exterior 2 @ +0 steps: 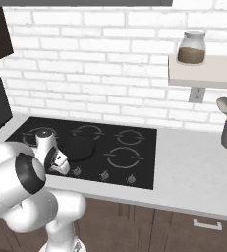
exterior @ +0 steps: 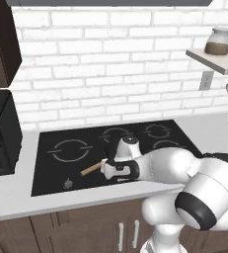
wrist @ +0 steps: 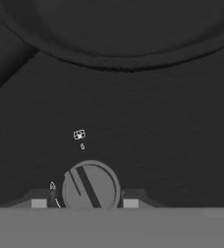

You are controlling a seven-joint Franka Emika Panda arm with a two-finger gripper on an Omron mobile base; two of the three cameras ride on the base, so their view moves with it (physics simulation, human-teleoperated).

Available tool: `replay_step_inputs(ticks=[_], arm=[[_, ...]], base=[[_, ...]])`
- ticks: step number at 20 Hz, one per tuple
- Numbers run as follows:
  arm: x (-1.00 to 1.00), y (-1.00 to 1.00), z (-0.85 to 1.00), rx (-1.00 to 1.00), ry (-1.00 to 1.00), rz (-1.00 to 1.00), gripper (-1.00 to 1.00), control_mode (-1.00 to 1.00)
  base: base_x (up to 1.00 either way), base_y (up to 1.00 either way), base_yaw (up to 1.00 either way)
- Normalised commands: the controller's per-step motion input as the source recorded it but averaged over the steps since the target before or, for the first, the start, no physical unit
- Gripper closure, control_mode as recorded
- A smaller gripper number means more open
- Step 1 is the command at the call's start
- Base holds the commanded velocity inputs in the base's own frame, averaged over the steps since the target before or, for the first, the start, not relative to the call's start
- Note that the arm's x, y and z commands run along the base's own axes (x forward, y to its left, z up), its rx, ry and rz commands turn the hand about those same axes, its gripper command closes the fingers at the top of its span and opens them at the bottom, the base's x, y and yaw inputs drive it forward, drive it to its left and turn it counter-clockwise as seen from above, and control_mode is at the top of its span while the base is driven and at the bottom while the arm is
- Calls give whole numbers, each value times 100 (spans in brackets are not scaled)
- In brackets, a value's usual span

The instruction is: Turn off the front center burner of the stove.

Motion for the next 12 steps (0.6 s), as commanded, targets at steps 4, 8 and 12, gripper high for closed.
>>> replay_step_inputs(ticks=[4, 8, 12], arm=[[-10, -24, 0, 21, 12, -54, 100, -100], [-25, -33, 0, 20, 10, -54, 100, -100], [-31, -30, 0, 16, 6, -53, 100, -100]], base=[[0, 0, 0], [0, 0, 0], [0, 0, 0]])
